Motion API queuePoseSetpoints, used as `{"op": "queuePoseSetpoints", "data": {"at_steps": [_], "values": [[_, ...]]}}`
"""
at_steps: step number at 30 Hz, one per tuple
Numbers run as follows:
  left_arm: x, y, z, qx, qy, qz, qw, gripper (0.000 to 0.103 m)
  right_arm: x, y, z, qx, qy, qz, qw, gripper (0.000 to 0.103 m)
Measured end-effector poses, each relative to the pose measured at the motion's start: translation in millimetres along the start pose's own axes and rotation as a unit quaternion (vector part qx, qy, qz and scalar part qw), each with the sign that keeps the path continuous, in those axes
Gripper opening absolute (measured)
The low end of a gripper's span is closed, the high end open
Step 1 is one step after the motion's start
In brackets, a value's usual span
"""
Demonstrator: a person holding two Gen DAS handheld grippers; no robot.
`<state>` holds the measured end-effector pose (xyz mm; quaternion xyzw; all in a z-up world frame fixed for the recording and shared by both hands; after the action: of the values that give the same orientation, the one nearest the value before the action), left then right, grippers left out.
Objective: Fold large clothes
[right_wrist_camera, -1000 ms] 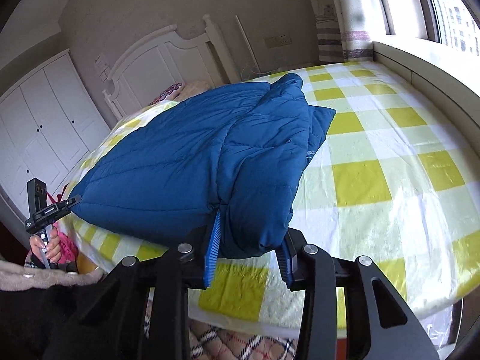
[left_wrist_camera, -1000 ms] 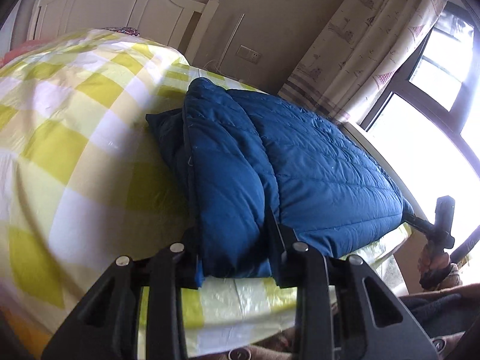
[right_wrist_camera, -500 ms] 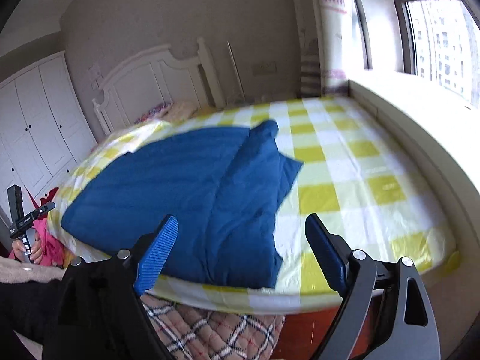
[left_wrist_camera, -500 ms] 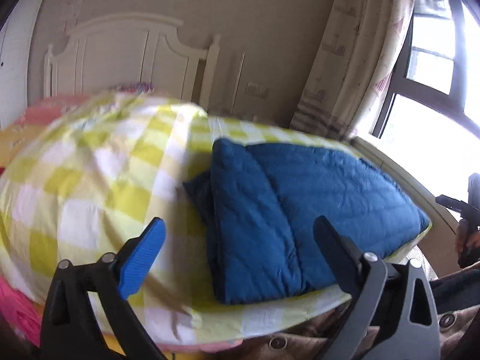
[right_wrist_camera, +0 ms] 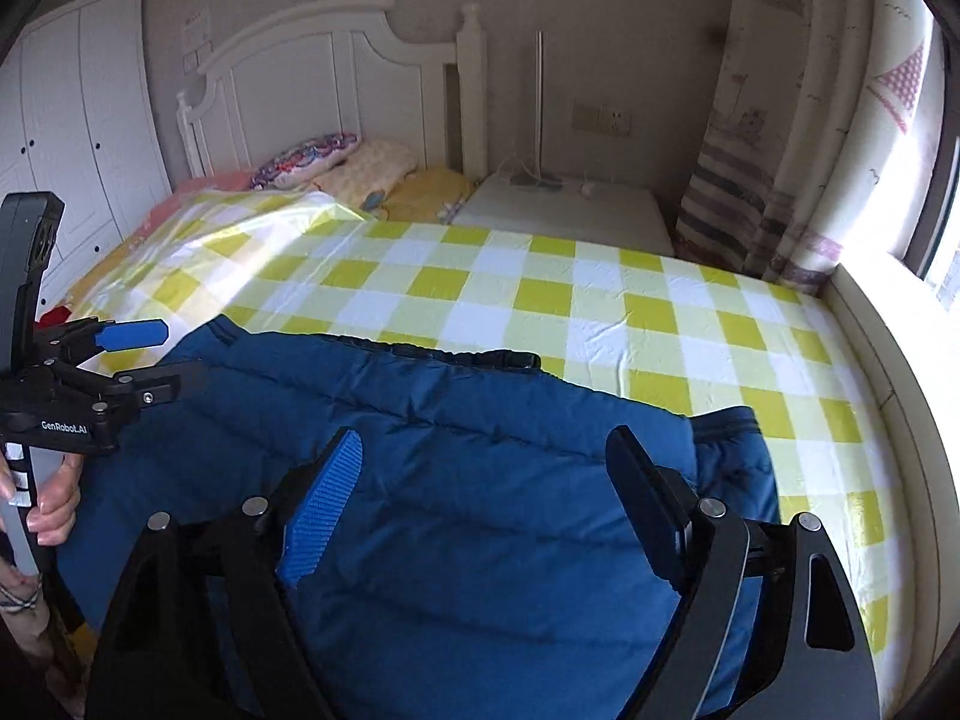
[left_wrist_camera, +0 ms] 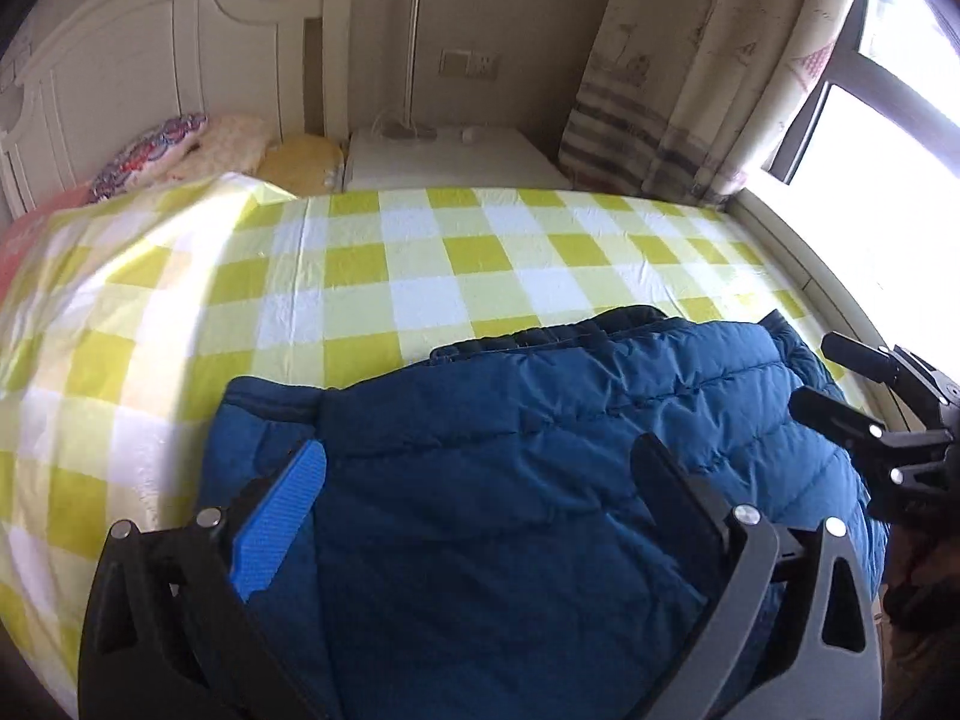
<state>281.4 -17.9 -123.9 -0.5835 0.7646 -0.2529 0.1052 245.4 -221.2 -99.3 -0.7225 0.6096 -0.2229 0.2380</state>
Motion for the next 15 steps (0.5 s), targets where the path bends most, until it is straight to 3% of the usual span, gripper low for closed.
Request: {"op": "queuePoseSetpoints", "data": {"at_steps": [7,10,12,15], "values": [[13,-25,62,-0.058,-0.006,0.056,0.9967,0.1,5,-8,22,-0.017,0.033,0.019,0.999,0.081],[16,-25,84,-0.066,-0.031,0.083,0.9939,0.101,10,-3,52,-0.053,0.032,0.036,0.997,0.081],[12,-19,94,-0.062,-0.023,0.078,0.9948,0.101,9,11,89,-0.103,0.028,0.037,0.994,0.083],[-2,-17,94,-0.047,0.012,0.042,0.9979,0.101,8,10,98,-0.107,0.019,0.041,0.993,0.088]]}}
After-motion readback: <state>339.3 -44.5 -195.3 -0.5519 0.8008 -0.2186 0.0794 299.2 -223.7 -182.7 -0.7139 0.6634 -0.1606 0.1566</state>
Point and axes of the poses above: each gripper's, at about its wrist camera, not at the fingertips, and z roughly the way its jaws point, x to its right, y to its underside, the point moved 7 cm from there along z, roughly the way its jaws point, and after that the axes turned 8 degrees about -x, right-handed, at the moved point
